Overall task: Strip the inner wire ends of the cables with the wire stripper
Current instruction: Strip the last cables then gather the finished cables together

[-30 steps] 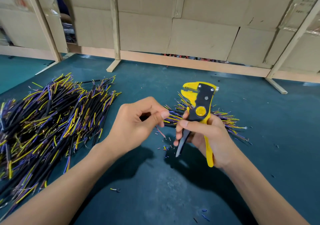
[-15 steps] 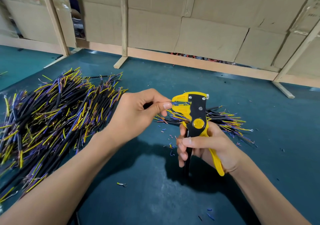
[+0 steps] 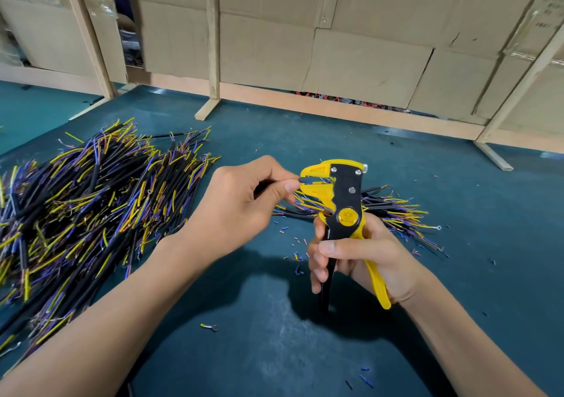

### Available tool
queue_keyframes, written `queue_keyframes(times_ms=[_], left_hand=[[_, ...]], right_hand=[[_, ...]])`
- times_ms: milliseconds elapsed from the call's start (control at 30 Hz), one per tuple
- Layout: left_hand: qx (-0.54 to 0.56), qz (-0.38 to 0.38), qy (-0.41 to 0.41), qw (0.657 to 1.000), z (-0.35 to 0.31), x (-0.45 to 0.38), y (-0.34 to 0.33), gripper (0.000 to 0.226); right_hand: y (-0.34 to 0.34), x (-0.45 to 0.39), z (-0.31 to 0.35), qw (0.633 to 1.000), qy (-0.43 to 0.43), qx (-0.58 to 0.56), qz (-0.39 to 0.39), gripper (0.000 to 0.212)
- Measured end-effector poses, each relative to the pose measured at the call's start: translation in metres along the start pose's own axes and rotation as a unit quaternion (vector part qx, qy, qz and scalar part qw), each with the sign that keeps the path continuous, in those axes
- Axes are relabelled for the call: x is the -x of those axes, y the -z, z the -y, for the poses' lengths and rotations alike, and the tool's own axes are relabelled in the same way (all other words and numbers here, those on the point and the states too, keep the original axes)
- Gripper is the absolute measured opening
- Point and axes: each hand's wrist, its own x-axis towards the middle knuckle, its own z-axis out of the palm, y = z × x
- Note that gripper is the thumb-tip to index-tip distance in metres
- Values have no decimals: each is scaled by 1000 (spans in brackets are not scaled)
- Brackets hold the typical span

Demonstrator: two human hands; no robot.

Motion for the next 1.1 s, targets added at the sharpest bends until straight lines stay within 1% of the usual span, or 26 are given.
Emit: queue_keyframes(times_ms=[100, 233, 367, 533, 700, 767, 833, 1000, 1100], left_hand=[[-6, -10, 0, 1000, -1, 0, -2, 12], [-10, -16, 2, 1000, -5, 0, -2, 11], [-22, -25, 9, 999, -7, 1, -4, 10], [-27, -32, 12, 999, -7, 0, -3, 9], [-24, -35, -20, 999, -5, -2, 0, 9], [-29, -24, -34, 999, -3, -2, 1, 10], [-43, -6, -31, 999, 1, -1, 2, 10], [0, 50, -9, 999, 5, -6, 8, 17], [27, 98, -18, 995, 6, -8, 14, 31]], right_hand=[[-1, -1, 2, 1000, -1, 4, 3, 11], [-4, -1, 4, 1000, 3, -4, 7, 12], [-6, -2, 4, 1000, 3, -3, 4, 18], [-13, -2, 3, 999, -8, 1, -42, 23], [-18, -3, 7, 994, -14, 25, -110, 36], [-20, -4, 4, 988, -15, 40, -146, 42], [-19, -6, 2, 987, -32, 43, -154, 43], [-8, -2, 10, 991, -62, 38, -116, 39], [-3, 2, 17, 992, -70, 33, -101, 37]])
